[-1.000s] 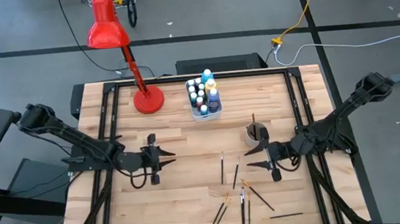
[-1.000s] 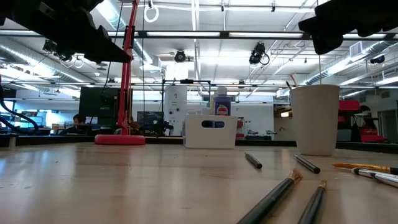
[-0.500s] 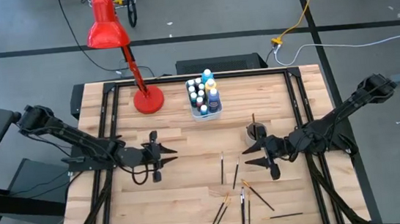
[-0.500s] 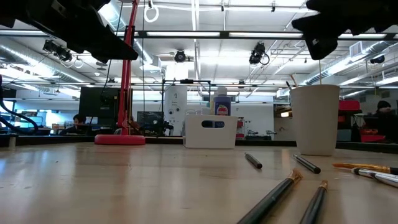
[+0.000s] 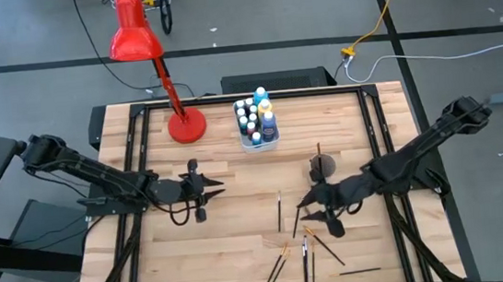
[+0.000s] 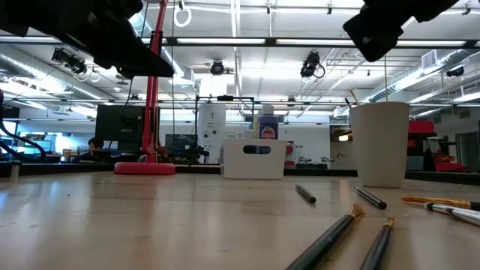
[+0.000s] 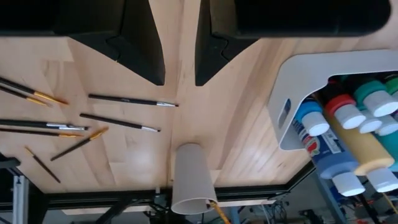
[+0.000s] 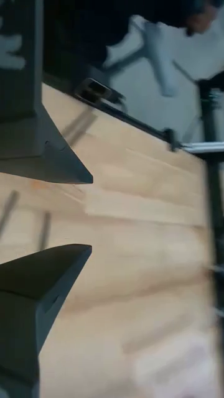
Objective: Pick & Place Paint Supplies
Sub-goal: Put the gold paint brush into the gray cup
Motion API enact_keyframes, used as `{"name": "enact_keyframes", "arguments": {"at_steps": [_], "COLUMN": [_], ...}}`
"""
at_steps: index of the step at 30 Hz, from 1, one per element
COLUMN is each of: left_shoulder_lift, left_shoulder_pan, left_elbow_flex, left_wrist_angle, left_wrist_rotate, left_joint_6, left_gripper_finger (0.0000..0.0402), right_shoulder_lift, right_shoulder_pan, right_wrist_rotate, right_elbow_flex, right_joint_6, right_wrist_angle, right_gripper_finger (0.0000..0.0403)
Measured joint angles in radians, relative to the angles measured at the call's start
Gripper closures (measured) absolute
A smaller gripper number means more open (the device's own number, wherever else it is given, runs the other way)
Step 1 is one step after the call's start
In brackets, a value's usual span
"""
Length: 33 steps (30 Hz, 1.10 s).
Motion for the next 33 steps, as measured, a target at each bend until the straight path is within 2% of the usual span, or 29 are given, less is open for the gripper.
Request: {"name": "enact_keyframes", "arguments": {"at_steps": [7,12,20,26,29,33], "left_shoulder_lift": [0.0,0.0,0.0,0.0,0.0,0.0], "left_shoulder_pan": [0.003,0.002,0.002,0.003,0.003,0.003], "left_elbow_flex": [0.0,0.0,0.0,0.0,0.0,0.0], "left_wrist_angle": [0.0,0.0,0.0,0.0,0.0,0.0], "left_wrist_rotate": [0.021,0.05,0.041,-0.067,-0.112,-0.114], "left_joint_6": [0.0,-0.001,0.001,0.01,0.033,0.048], "left_gripper_finger": [0.0306,0.0306,0.0306,0.0306,0.0306,0.0306], "right_shoulder_lift": [0.118,0.161,0.164,0.164,0.164,0.164], "right_shoulder_pan": [0.0,0.001,0.001,0.001,0.001,0.001], "right_wrist_rotate": [-0.156,-0.237,-0.258,-0.26,-0.261,-0.258], "right_elbow_flex": [0.147,0.196,0.198,0.198,0.198,0.197], "right_joint_6": [0.098,0.173,0.306,0.426,0.44,0.426], "right_wrist_angle": [-0.208,-0.308,-0.418,-0.516,-0.543,-0.555], "right_gripper_finger": [0.0234,0.0234,0.0234,0.0234,0.0234,0.0234]}}
